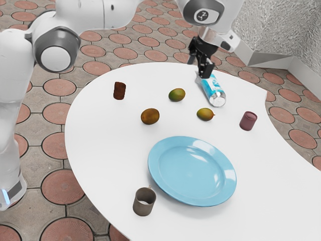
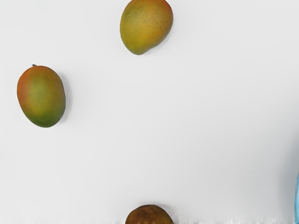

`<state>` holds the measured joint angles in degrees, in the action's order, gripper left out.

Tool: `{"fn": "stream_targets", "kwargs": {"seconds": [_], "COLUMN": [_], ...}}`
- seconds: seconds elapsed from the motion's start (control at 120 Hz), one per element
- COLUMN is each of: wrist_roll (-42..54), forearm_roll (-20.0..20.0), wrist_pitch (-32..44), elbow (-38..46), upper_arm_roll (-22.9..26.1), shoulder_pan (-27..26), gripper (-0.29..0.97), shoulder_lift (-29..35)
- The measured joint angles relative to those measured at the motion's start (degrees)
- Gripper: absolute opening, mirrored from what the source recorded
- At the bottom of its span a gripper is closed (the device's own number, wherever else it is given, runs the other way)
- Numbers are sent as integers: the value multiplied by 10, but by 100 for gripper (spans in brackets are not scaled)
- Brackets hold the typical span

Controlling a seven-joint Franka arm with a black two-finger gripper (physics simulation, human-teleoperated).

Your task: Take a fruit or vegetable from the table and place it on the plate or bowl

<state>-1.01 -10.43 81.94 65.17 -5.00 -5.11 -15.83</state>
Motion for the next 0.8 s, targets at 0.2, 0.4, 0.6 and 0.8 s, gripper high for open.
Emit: {"fn": "stream_targets", "kwargs": {"seconds": [0.2, 0.4, 0.6, 0.8], "wrist_roll": [-7, -12, -29, -50], "forearm_roll": [-10, -9, -2, 14], "wrist_pitch": [-25, -34, -38, -40], "elbow": [-4, -5, -4, 7], "upper_arm_roll": [-4, -5, 1, -5], "shoulder_pan": [0, 3, -13, 12], "gripper": [68, 68, 68, 68], "shoulder_lift": [-3, -3, -2, -2]}}
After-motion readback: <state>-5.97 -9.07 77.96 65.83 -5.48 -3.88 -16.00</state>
